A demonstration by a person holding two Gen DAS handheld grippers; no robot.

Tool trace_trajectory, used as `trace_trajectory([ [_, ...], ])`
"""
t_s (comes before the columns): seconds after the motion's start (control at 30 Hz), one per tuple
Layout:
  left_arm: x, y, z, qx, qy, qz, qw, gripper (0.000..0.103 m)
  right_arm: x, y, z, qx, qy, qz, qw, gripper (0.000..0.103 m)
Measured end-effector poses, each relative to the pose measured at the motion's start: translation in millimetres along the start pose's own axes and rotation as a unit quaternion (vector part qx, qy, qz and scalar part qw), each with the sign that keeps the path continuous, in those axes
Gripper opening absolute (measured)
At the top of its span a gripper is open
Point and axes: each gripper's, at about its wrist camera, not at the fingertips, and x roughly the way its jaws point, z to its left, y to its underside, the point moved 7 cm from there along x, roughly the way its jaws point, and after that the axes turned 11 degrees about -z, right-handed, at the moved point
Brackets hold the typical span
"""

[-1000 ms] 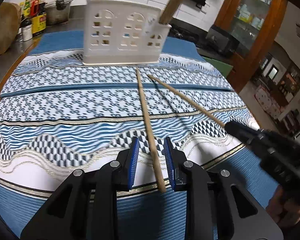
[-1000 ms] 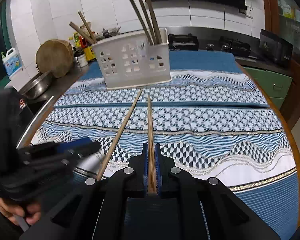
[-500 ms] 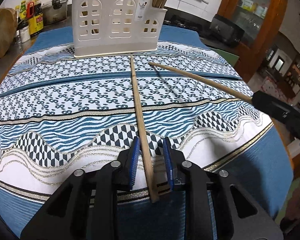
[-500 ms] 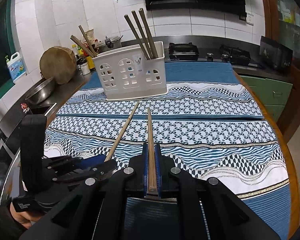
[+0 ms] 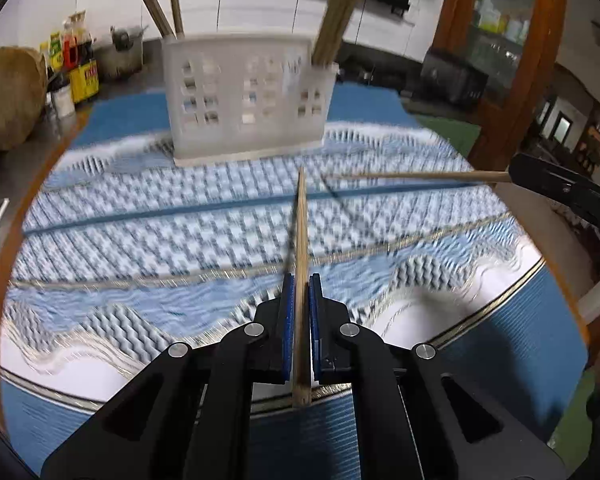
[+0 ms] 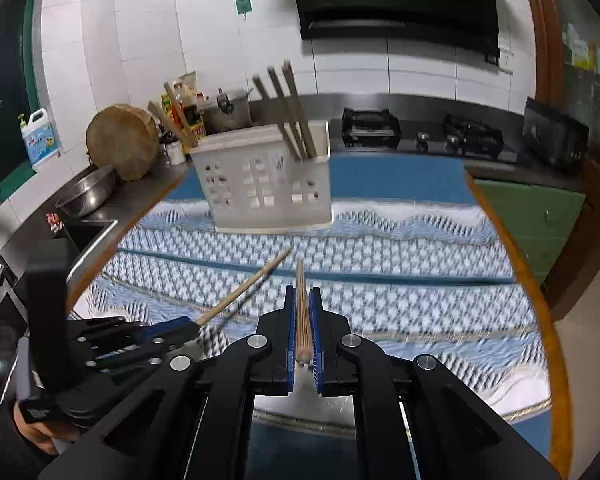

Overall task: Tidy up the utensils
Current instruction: 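Carry the right tool's chopstick into the holder while the left tool inserts its own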

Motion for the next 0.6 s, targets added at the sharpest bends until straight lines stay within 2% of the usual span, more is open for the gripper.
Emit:
trace_trajectory([
  [0.27, -25.1, -56.9, 22.5, -0.013, 0.013, -0.047, 0.9987, 0.006, 6.2, -63.1, -8.7, -0.019, -0.003, -0.010, 1.000, 0.007],
  [0.47, -38.3, -94.2, 26.4, 0.004, 0.020, -0.064, 0.9977, 0.006, 22.2, -125.1, -11.1, -0.042, 0.006, -0.017, 0.999, 0.007],
  [0.6, -43.7, -116.7, 28.6, 0.016, 0.026, -0.073, 0.9969, 0.006, 31.9, -172.2, -5.6, -0.062, 0.011, -0.036, 0.997, 0.007],
])
